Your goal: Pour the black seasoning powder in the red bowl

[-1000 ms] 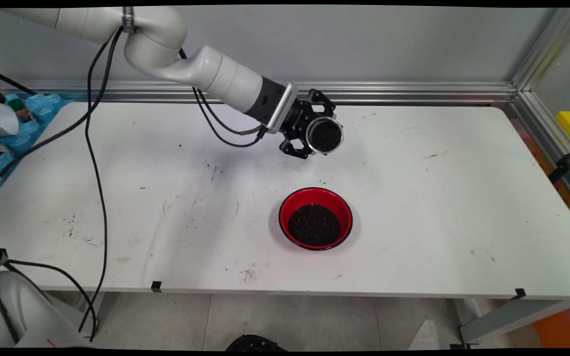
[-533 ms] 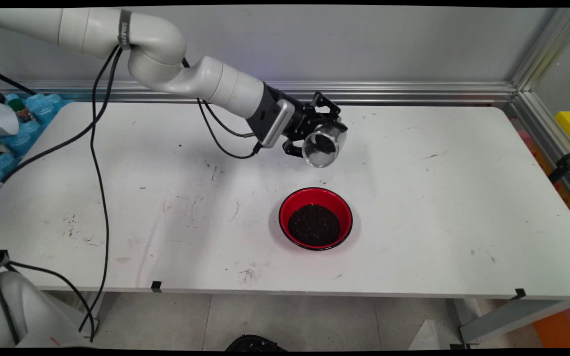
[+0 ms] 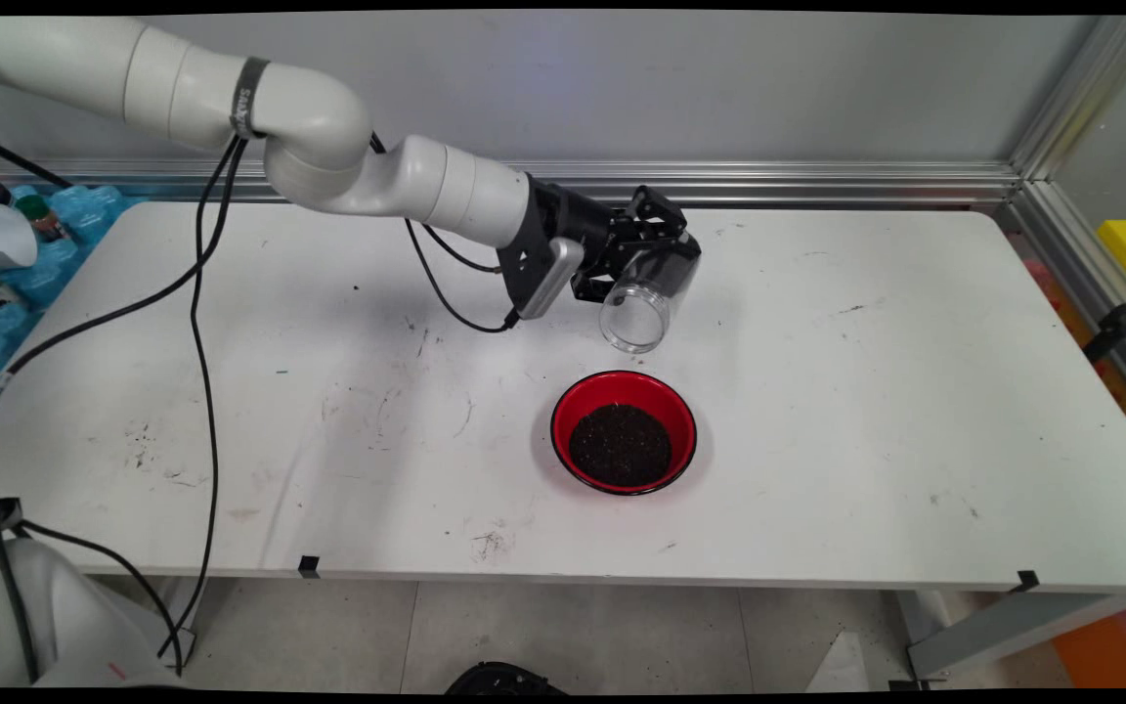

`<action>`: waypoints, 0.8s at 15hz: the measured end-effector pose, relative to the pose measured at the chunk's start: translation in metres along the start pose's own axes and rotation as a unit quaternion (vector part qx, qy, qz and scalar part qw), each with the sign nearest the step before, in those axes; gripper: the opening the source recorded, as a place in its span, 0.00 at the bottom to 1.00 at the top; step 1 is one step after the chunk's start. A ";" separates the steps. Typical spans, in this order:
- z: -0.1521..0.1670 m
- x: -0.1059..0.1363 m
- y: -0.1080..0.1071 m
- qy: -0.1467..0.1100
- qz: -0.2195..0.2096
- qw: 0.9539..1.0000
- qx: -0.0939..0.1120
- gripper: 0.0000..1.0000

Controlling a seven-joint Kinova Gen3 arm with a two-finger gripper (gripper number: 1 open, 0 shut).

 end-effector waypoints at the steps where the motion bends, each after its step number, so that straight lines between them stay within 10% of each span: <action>1: 0.001 0.003 0.001 -0.003 0.011 1.000 0.004 0.00; 12: 0.001 0.018 0.006 -0.023 0.105 0.994 0.027 0.00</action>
